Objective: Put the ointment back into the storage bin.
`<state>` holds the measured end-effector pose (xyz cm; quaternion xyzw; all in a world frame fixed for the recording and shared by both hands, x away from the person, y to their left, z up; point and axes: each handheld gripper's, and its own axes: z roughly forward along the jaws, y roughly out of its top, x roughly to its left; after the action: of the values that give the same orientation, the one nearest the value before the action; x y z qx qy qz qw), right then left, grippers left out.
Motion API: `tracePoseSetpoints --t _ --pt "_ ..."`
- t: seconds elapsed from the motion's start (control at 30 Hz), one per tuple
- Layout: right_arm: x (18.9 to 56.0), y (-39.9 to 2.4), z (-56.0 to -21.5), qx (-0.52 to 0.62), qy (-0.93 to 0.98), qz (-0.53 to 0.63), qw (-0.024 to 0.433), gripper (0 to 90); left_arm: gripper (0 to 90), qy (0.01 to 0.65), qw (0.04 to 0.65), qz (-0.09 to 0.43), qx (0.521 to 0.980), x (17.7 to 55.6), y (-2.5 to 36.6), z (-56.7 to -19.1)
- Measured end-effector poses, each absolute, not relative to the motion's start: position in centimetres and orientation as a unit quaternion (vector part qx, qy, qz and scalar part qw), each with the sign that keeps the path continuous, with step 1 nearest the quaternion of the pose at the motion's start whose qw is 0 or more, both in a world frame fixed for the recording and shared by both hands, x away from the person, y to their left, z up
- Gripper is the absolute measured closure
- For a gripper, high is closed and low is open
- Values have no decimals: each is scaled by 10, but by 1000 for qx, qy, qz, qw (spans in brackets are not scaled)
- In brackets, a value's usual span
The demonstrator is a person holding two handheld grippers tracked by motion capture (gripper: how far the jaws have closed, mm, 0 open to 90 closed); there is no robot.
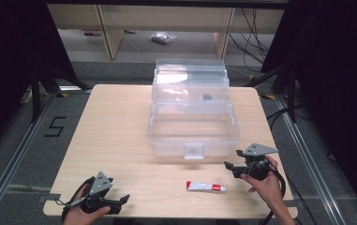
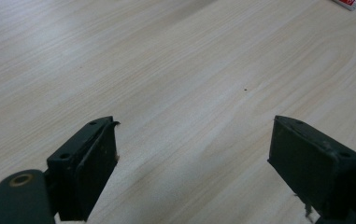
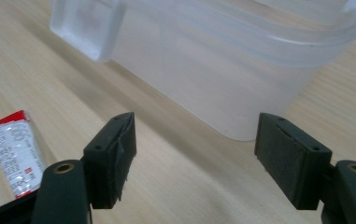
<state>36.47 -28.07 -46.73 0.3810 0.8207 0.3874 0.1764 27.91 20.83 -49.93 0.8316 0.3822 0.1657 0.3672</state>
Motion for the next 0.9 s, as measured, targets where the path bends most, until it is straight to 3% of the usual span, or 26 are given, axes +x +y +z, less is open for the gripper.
tracePoseSetpoints --t 0.43,0.9 --pt "349 -250 -441 281 877 362 144 399 149 387 365 168 830 280 209 -499" --pt "345 -206 -448 176 948 246 98 513 149 386 368 165 830 282 207 -500"
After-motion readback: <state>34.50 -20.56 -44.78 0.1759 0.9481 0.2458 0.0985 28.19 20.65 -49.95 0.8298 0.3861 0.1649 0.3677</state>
